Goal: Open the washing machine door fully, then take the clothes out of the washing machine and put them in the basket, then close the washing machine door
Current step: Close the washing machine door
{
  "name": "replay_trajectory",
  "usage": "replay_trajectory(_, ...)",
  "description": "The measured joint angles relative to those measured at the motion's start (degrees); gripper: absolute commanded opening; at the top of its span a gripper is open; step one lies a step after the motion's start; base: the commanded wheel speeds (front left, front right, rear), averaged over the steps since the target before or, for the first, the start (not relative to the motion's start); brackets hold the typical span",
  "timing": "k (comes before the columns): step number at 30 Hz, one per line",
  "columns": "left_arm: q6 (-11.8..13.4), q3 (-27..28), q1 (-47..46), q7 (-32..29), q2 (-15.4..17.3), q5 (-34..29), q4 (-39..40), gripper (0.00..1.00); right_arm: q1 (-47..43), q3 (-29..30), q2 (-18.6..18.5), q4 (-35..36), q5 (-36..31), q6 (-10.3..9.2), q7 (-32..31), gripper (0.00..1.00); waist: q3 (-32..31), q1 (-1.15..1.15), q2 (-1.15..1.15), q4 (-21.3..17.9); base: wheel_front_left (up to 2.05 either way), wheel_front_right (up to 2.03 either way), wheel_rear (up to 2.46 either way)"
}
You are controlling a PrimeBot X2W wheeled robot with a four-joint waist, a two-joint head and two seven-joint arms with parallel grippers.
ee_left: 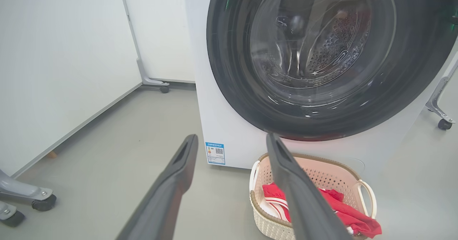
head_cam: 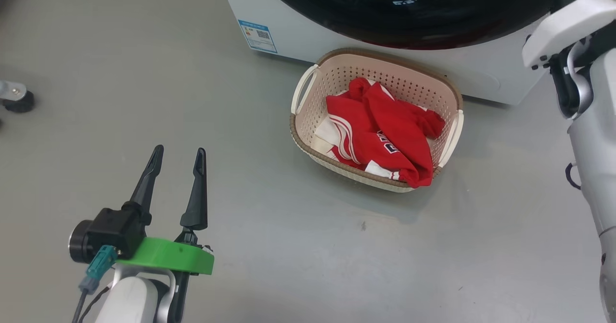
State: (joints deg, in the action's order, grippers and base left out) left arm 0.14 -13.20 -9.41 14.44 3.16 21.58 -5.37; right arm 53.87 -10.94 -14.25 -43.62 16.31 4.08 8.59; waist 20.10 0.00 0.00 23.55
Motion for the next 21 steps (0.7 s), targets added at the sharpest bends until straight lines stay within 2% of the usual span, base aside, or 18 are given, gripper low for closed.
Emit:
replay_trajectory(15,-0.26,1.26,0.38,0.00,2.20,-1.57,-0.58,1.00,-15.42,0.40,3.46,1.53,2.38,0.57,5.05,0.00,-4.72,0.00,0.00,-5.18,0.00,0.00,0.00)
replay_trajectory(16,-0.45,1.23,0.49,0.00,2.38,-1.68,-0.69,1.00,-16.43,0.52,3.72,1.85,2.52,0.57,5.14,0.06,-5.13,0.00,0.00,-5.57,0.00,0.00,0.00)
replay_trajectory(18,-0.45,1.25,1.14,0.00,2.93,-1.79,-0.76,1.00,-18.33,0.59,4.32,2.72,2.82,0.57,5.23,0.49,-5.95,0.00,0.00,-6.42,0.00,0.00,0.00)
replay_trajectory(19,-0.45,1.27,1.50,0.00,3.22,-1.87,-0.93,1.00,-19.19,0.55,4.66,3.11,2.82,0.57,5.37,0.80,-6.34,0.00,0.00,-6.86,0.00,0.00,0.00)
replay_trajectory(20,-0.46,1.26,1.79,0.00,3.42,-1.93,-1.10,1.00,-20.05,0.46,4.99,3.50,2.82,0.57,5.37,1.00,-6.73,0.00,0.00,-7.29,0.00,0.00,0.00)
replay_trajectory(21,-0.46,1.24,2.09,0.00,3.61,-1.98,-1.18,1.00,-20.88,0.26,5.25,3.89,2.82,0.57,5.37,1.00,-7.14,0.00,0.00,-7.75,0.00,0.00,0.00)
